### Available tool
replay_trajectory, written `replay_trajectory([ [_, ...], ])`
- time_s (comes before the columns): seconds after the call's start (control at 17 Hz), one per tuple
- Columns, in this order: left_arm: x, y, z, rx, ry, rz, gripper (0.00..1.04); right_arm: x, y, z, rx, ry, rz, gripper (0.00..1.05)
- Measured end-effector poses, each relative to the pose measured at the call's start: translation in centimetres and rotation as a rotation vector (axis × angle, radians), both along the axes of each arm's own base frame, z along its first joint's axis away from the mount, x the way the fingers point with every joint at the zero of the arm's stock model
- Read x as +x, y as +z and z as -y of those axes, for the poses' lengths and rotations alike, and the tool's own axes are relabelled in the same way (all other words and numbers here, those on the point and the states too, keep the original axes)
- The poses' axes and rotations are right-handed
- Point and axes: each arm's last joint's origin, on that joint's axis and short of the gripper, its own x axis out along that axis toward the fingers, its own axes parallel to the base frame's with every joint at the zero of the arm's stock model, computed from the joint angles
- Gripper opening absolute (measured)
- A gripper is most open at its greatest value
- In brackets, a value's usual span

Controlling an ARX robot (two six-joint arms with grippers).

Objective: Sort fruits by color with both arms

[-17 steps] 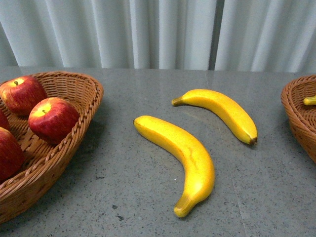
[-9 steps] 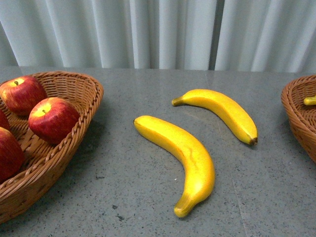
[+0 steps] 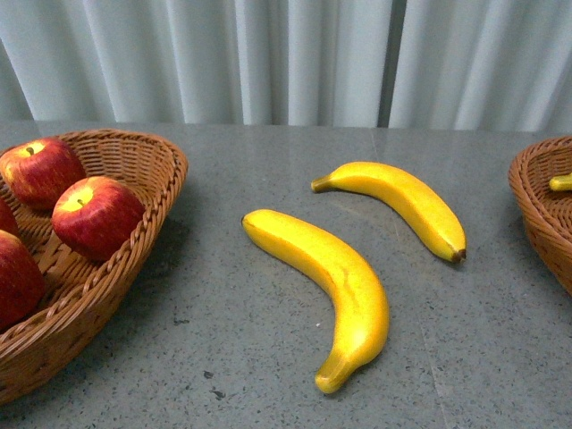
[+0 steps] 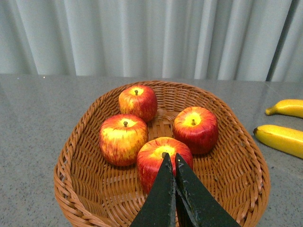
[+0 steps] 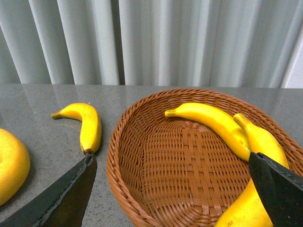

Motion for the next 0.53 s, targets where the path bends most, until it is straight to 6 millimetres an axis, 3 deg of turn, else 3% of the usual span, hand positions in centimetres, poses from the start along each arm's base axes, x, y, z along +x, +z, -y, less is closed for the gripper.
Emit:
replay_trajectory([
  [0.23, 0.0, 0.06, 0.0, 0.0, -0.001, 0.006, 0.01, 0.0, -0.01, 0.0, 0.0, 0.0, -0.001, 0.98],
  [0.35, 0.0, 0.06, 0.0, -0.001, -0.001, 0.006, 0.2, 0.0, -0.01, 0.0, 0.0, 0.0, -0.001, 0.98],
  [0.53, 0.0, 0.06, 0.0, -0.001, -0.001, 0.006, 0.56, 0.0, -0.01, 0.0, 0.0, 0.0, -0.001, 0.98],
])
